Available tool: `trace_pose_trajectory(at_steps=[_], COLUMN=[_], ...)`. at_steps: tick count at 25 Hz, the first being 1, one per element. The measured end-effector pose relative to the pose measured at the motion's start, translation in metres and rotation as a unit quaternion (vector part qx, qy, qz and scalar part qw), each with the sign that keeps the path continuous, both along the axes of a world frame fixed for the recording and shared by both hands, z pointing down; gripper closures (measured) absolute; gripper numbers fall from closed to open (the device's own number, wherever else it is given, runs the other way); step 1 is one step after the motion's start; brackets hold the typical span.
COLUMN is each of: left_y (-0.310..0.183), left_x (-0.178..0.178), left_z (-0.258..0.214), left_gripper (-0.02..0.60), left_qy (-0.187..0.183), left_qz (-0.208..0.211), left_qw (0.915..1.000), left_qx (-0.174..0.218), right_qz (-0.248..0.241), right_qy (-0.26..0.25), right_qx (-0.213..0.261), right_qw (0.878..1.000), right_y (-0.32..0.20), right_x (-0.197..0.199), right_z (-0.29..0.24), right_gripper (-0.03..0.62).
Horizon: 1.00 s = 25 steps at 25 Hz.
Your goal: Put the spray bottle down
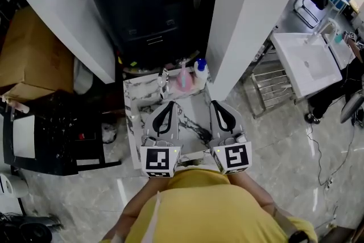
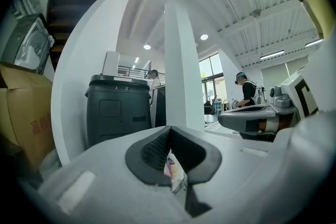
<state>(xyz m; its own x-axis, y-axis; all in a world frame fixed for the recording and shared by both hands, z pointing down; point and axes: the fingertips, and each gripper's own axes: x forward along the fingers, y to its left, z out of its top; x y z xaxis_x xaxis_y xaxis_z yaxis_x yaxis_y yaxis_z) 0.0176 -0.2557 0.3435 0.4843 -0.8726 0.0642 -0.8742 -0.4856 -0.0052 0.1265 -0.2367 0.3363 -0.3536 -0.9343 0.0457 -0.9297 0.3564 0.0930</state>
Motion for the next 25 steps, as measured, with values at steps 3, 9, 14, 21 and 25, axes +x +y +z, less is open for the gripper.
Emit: trace_pose_trajectory(at_steps=[3,9,14,21,25], left_y=[0.004,0.009,0.012,0.012,0.018], left_x=[0.0,0.0,0.0,0.004,0.009], left_z=[-0.002,-0.001,0.002,0.001,0.002], left_gripper=[0.583,0.583,0.582,0.583,0.583], left_qy=[0.002,0.002,0.004,-0.003,-0.003], left_qz=[0.0,0.0,-0.003,-0.009,-0.012], left_qw=[1.0,1.0,1.0,0.9999,0.9999], left_qx=[-0.001,-0.001,-0.004,-0.005,0.003], right_qz=[-0.004,0.0,0.001,-0.008,-0.013], right_qy=[-0.005,0.003,0.001,-0.001,0.0], right_qx=[-0.006,-0.008,-0.002,-0.003,0.0], right_qw=[1.0,1.0,1.0,1.0,1.0], right_y=[0.004,0.005,0.007,0.006,0.011], right_x=[-0.004,0.001,0.005,0.009,0.014], right_z=[-0.002,0.006,0.005,0.003,0.005], right_gripper=[0.594,0.594,0.594,0.593,0.594])
